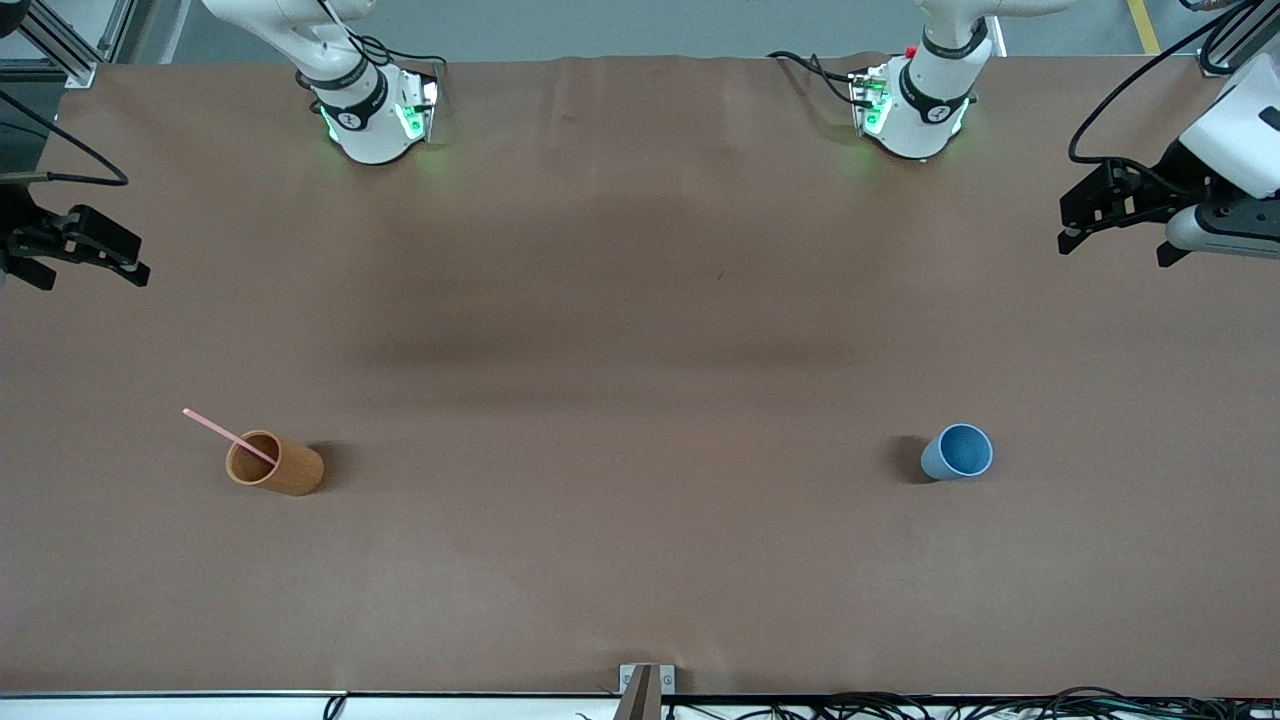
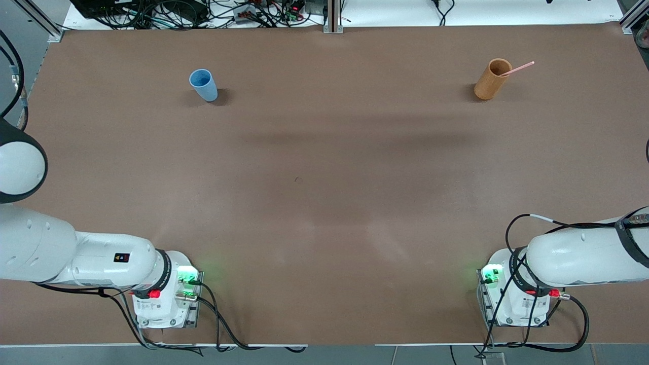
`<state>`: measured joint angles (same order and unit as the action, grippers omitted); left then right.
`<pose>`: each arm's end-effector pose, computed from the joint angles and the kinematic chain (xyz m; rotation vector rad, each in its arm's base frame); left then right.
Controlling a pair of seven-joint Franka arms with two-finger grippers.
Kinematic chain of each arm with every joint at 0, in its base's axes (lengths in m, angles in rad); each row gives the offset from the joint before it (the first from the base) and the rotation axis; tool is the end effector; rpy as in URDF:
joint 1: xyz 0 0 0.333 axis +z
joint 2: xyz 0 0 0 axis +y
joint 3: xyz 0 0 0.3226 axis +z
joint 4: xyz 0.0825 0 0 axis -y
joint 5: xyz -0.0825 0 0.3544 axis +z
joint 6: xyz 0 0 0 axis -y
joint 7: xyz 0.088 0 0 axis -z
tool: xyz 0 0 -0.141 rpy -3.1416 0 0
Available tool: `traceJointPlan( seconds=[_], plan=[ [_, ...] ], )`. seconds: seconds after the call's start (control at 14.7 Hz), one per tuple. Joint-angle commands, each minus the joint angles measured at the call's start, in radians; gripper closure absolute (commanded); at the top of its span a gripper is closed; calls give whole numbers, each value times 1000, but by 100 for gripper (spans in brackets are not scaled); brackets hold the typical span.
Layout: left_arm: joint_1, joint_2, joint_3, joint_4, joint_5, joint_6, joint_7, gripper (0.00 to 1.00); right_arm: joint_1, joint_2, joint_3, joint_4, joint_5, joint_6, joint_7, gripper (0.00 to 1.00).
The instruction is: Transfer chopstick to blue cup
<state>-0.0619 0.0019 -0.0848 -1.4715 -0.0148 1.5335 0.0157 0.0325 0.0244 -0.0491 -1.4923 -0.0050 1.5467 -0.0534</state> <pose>0.5182 -0.0787 0.6366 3.1110 -0.2547 0.0921 0.5319 -0.0092 0.6168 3.1335 0.0574 0.0467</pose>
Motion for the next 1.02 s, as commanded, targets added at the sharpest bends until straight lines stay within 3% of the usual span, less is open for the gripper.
traceJointPlan(
  seconds=[0.0,0.48,0.68,0.81,0.95],
  plan=[
    [7,1,-1,16,-10,-19,21,0,-9,-12,5,-16,20,6,-10,0],
    [11,12,3,19,-29,-15,3,0,-17,-9,3,-13,25,3,-10,0],
    [39,50,43,2,-54,28,26,0,-87,31,2,-20,87,39,-11,0],
    [39,81,83,-70,-57,120,122,0,-152,75,2,-32,178,59,-14,0],
    [40,104,99,-224,-60,329,151,0,-186,92,2,-81,210,128,-32,0]
  ],
)
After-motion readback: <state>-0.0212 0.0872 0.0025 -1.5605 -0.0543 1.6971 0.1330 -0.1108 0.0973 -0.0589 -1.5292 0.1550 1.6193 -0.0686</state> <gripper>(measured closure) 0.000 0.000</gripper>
